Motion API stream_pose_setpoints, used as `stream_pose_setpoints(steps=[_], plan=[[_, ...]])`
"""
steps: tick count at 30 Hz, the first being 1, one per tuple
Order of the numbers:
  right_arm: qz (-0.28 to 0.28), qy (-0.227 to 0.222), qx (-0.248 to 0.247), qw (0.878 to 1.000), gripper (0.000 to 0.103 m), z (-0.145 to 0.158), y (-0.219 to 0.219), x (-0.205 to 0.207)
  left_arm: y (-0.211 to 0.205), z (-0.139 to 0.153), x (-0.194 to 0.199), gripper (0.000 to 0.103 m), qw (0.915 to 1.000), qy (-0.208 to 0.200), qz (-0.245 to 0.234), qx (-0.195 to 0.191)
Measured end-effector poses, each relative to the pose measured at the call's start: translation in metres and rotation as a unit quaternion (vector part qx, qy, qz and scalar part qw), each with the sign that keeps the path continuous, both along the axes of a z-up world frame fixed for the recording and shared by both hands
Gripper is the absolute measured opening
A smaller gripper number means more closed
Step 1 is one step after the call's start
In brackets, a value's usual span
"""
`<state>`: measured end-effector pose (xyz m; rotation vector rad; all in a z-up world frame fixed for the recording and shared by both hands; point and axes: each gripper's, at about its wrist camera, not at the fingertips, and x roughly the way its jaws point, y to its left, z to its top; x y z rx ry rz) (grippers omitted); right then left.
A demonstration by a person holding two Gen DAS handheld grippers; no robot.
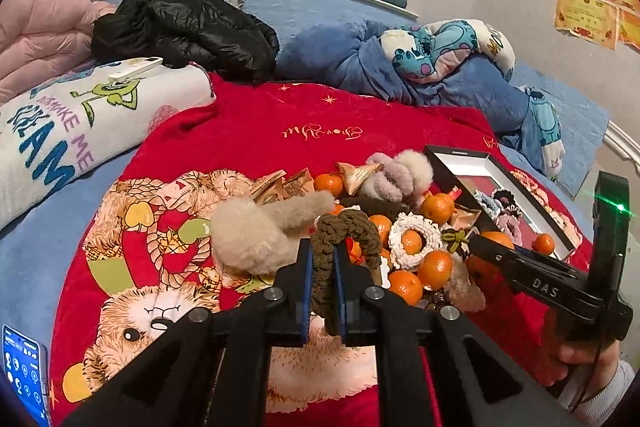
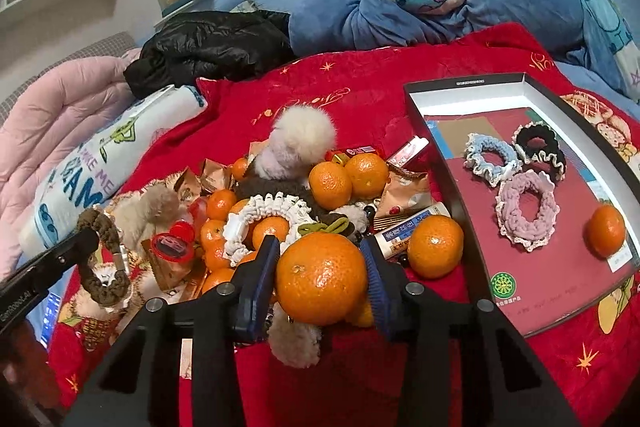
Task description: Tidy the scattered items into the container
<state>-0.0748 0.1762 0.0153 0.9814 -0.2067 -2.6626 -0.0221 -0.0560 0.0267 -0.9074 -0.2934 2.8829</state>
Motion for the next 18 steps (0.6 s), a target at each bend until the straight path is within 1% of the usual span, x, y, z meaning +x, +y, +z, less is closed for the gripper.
stream_pose_setpoints(steps=[5,9,12,15,18], plan=[[-0.001,0.007,-0.005,1.000,0.040,0.004,0.011,0.005,0.007,-0.002,-0.004,0.010,1.0000,-0.005,0.004,-0.005],[0.003,0.009,-0.025,1.000,0.040,0.010,0.026,0.010,0.014,-0.003,-0.008,0.010,1.0000,-0.007,-0.002,0.003],[0.014,0.005,-0.057,0.998,0.040,0.010,0.037,0.012,0.024,0.000,-0.009,0.010,1.0000,-0.004,-0.008,-0.004],[0.026,-0.004,-0.076,0.997,0.040,0.009,0.040,0.011,0.034,0.000,-0.008,0.010,0.9999,-0.005,-0.015,-0.002],[0.051,-0.021,-0.107,0.993,0.040,0.005,0.039,0.008,0.043,0.000,-0.008,0.010,0.9997,-0.003,-0.021,-0.007]])
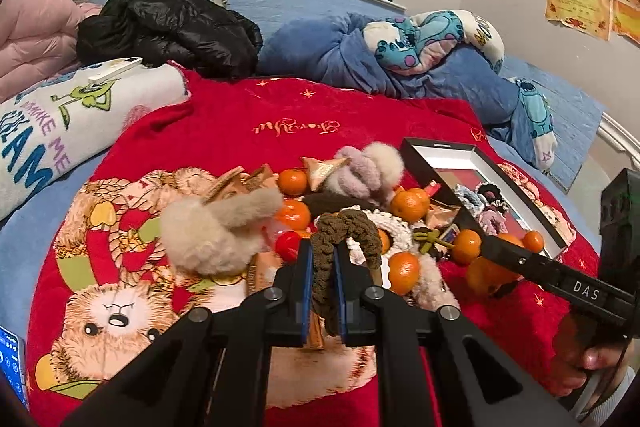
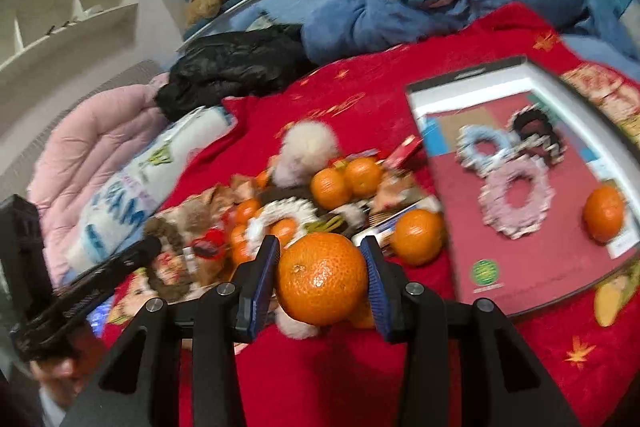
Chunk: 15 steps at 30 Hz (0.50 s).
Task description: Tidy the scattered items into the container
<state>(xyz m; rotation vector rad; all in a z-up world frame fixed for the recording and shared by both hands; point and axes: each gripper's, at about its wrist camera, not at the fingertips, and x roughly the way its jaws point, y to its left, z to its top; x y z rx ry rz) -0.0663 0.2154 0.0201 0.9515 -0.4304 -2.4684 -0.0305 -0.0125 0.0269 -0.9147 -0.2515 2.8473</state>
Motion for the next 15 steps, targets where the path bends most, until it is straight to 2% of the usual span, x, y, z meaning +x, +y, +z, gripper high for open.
stream_pose_setpoints(steps=[5,8,9,15], plan=[[-0.003,0.017,0.046,0.999,0.040,0.001,-0.011,0.004,0.011,0.000,0.000,0.010,0.9999,-0.001,-0.010,-0.009],[0.025,-0.009,-0.015,1.000,0.040,-0.004,-0.005,-0.001,0.015,-0.002,-0.001,0.010,0.9998,-0.003,-0.016,-0.011],[0.026,-0.015,-0.021,0.999,0.040,-0.006,-0.005,-0.003,0.016,-0.002,-0.001,0.010,0.9997,-0.004,-0.019,-0.012],[0.010,0.005,0.031,0.999,0.040,-0.004,-0.017,0.000,0.016,-0.003,-0.001,0.010,0.9996,-0.005,-0.024,-0.014]])
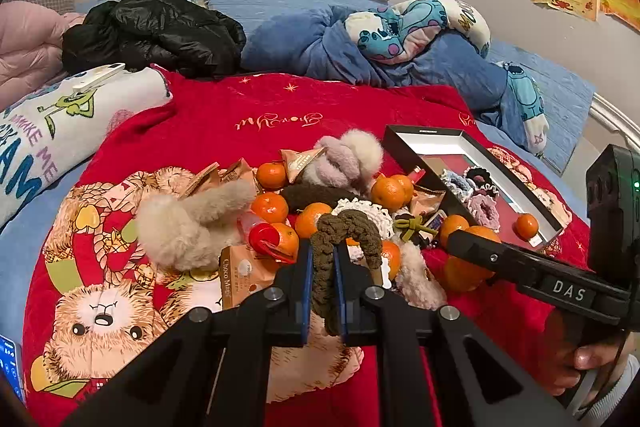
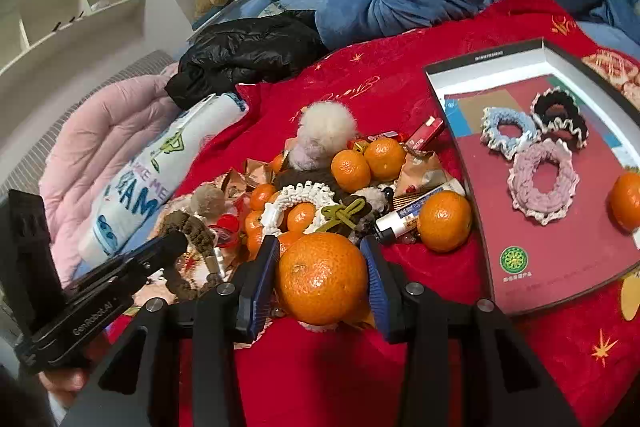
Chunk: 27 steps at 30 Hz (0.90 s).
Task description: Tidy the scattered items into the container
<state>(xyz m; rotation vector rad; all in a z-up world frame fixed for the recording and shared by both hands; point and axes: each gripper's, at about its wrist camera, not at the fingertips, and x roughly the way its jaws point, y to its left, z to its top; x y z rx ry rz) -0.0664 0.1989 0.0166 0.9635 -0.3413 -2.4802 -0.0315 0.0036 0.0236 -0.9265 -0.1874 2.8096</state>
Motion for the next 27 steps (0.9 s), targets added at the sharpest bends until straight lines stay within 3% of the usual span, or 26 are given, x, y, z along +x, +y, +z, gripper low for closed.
stream_pose_setpoints(steps=[5,13,18,27], plan=[[0.016,0.010,-0.001,1.000,0.040,0.003,-0.004,0.003,-0.002,-0.001,-0.001,0.010,1.0000,-0.004,-0.002,0.004],[0.009,0.038,0.039,0.998,0.040,0.007,-0.011,0.008,-0.002,-0.001,-0.001,0.010,1.0000,-0.003,0.000,0.001],[-0.002,0.092,0.077,0.993,0.040,0.017,-0.020,0.021,0.000,-0.001,-0.001,0.010,1.0000,-0.004,-0.002,-0.002],[-0.012,0.116,0.116,0.986,0.040,0.018,-0.025,0.025,0.002,-0.002,-0.002,0.010,0.9999,-0.007,-0.006,-0.005]])
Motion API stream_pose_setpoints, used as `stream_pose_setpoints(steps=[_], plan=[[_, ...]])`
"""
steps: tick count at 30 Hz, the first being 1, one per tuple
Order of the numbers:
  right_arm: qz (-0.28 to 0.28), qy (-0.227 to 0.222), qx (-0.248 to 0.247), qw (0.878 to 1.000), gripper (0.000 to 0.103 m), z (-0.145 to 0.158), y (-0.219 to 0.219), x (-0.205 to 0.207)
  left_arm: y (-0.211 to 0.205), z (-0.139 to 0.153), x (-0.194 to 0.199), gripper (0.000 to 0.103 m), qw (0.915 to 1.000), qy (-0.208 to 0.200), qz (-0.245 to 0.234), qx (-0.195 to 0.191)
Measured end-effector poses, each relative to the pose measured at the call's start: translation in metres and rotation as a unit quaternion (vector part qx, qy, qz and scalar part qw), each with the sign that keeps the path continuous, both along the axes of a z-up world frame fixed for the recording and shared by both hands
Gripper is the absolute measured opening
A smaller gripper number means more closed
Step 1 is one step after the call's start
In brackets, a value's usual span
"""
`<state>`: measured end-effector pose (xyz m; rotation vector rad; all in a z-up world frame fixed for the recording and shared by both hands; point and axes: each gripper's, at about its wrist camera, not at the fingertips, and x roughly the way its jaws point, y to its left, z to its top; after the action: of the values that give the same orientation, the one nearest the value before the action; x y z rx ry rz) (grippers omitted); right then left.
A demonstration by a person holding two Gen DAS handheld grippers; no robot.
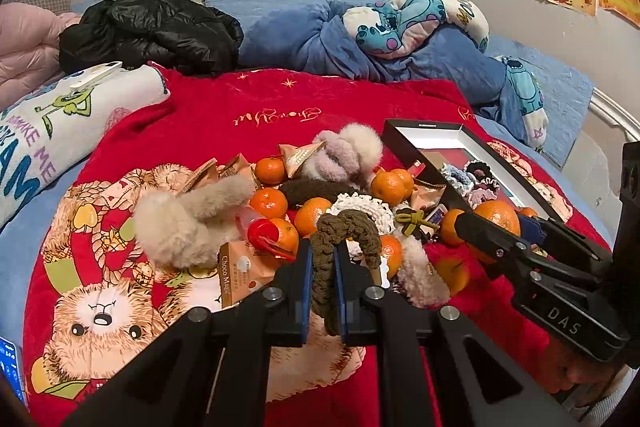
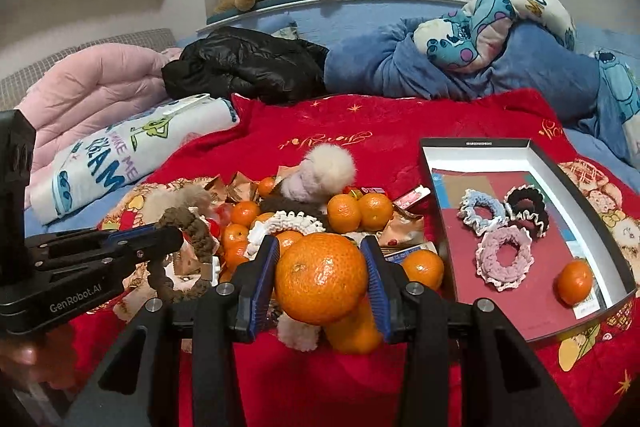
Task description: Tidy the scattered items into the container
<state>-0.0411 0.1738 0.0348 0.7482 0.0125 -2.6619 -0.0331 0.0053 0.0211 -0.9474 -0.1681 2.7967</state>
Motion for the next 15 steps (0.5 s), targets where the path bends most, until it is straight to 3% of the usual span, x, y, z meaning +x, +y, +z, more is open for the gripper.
stream_pose_setpoints(steps=[15], plan=[[-0.017,-0.019,-0.028,0.999,0.040,0.003,0.019,-0.006,0.005,0.000,0.002,0.010,0.9999,-0.003,-0.010,-0.001]])
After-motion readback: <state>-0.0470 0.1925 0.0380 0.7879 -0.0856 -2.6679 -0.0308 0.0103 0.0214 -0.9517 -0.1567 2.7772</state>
